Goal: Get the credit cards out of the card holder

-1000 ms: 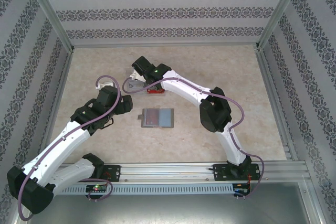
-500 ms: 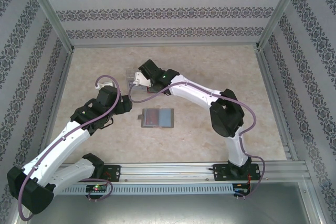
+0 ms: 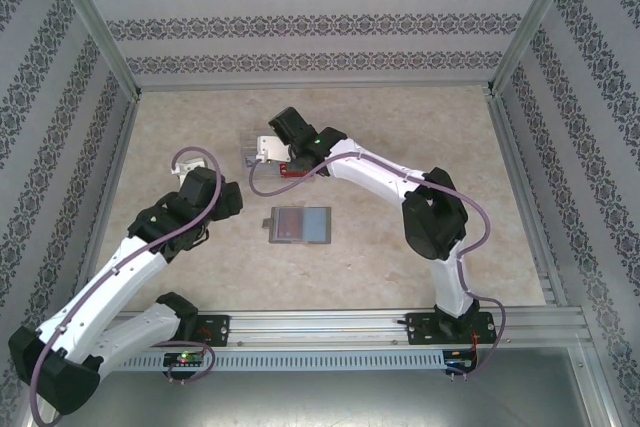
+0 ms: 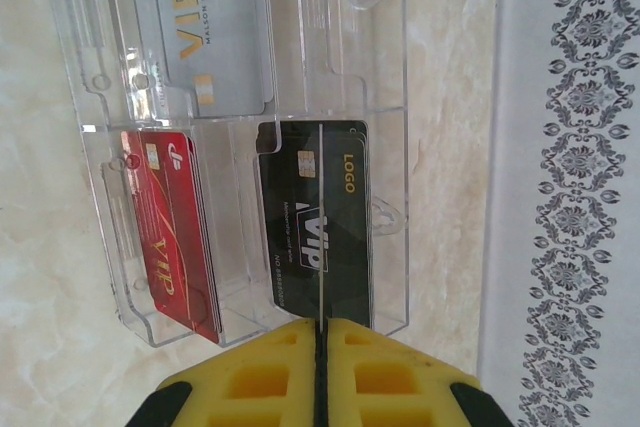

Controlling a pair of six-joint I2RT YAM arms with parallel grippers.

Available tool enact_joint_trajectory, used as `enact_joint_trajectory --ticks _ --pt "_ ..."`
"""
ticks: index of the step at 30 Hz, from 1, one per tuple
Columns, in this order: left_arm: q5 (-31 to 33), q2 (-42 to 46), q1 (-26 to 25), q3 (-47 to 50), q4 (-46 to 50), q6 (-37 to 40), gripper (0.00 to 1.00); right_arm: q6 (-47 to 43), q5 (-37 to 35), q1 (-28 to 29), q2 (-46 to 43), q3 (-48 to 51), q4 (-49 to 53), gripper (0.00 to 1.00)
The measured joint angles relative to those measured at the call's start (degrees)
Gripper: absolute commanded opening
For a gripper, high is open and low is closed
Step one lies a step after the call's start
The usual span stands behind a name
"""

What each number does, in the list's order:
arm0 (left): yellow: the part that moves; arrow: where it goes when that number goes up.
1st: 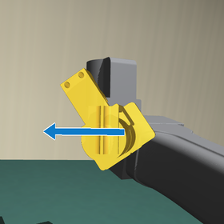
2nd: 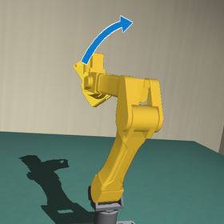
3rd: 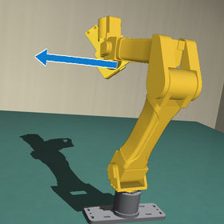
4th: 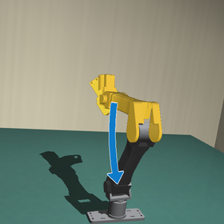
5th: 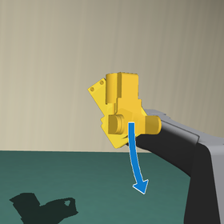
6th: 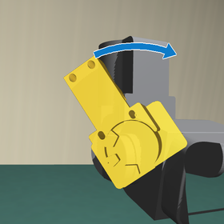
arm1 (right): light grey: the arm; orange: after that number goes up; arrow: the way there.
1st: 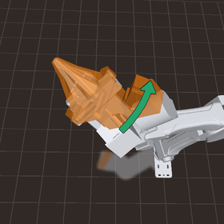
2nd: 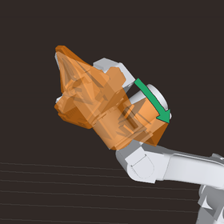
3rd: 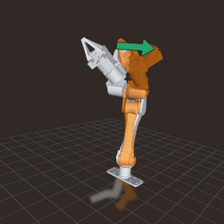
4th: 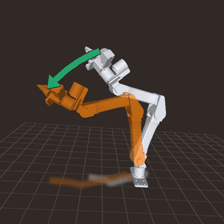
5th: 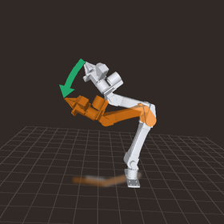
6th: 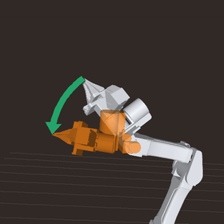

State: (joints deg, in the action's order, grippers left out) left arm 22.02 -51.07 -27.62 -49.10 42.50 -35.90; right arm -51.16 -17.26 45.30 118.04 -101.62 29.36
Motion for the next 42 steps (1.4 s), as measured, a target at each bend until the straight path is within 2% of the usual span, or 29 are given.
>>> enact_joint_trajectory --ticks 9,42 --pt "3.8 2.6 0.0 0.0 2.1 -2.0 1.00 -0.6 0.2 -0.6 1.9 -0.3 0.0 0.00" --pt "3.5 1.1 1.0 0.0 2.1 -2.1 1.00 -1.3 -0.3 -2.1 4.8 -1.8 -0.5 0.01"
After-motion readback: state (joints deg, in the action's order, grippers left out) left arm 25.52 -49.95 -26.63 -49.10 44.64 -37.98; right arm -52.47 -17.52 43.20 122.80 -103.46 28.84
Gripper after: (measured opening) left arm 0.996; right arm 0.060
